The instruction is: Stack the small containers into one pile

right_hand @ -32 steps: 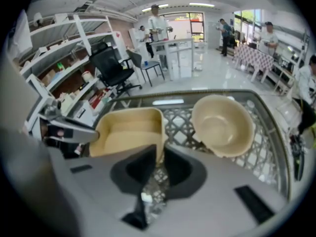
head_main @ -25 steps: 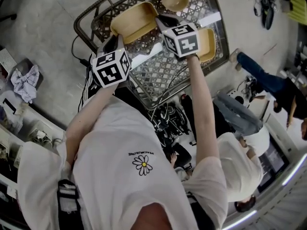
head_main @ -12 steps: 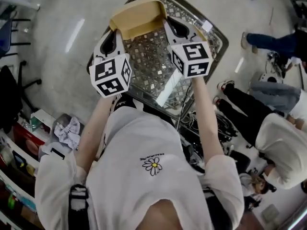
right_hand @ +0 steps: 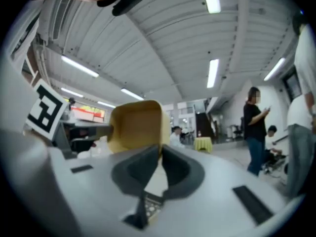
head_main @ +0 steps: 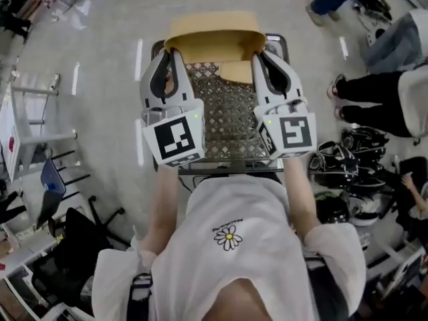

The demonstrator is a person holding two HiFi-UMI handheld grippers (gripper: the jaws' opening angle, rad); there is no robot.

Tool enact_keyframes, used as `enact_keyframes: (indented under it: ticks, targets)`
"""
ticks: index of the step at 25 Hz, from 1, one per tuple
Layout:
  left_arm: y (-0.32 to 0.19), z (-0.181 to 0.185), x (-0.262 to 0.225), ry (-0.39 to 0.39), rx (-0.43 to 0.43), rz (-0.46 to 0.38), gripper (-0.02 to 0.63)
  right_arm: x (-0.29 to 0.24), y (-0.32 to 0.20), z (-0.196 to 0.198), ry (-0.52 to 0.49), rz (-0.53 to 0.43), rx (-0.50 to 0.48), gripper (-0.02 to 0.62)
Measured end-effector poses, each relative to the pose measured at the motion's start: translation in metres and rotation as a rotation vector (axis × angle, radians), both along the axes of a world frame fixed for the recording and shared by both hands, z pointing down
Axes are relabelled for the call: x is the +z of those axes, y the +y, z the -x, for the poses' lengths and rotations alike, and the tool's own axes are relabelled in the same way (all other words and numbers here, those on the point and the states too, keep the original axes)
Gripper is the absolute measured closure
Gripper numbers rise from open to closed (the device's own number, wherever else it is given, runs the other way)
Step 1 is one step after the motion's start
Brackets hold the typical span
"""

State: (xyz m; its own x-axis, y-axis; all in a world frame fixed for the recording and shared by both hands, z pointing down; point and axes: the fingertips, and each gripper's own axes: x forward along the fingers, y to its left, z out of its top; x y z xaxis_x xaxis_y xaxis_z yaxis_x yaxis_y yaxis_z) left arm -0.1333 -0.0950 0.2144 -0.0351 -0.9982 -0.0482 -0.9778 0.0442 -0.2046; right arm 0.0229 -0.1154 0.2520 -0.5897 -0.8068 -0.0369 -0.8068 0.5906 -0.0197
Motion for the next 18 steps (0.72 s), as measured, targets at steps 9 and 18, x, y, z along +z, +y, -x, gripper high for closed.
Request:
enact_keyframes:
  ticks: [9, 18]
  targets:
    - [-0.009, -0.074, -0.006, 0.01, 0.139, -0.03, 0.569, -0.009, 0.02, -0.075, -0.029, -0.052, 0.241, 0.551]
    - [-0.024, -0.082, 0.007, 0.024, 0.142, 0.025, 0.568, -0.008, 0.007, -0.085, 0.001, -0.022, 0.216, 0.552]
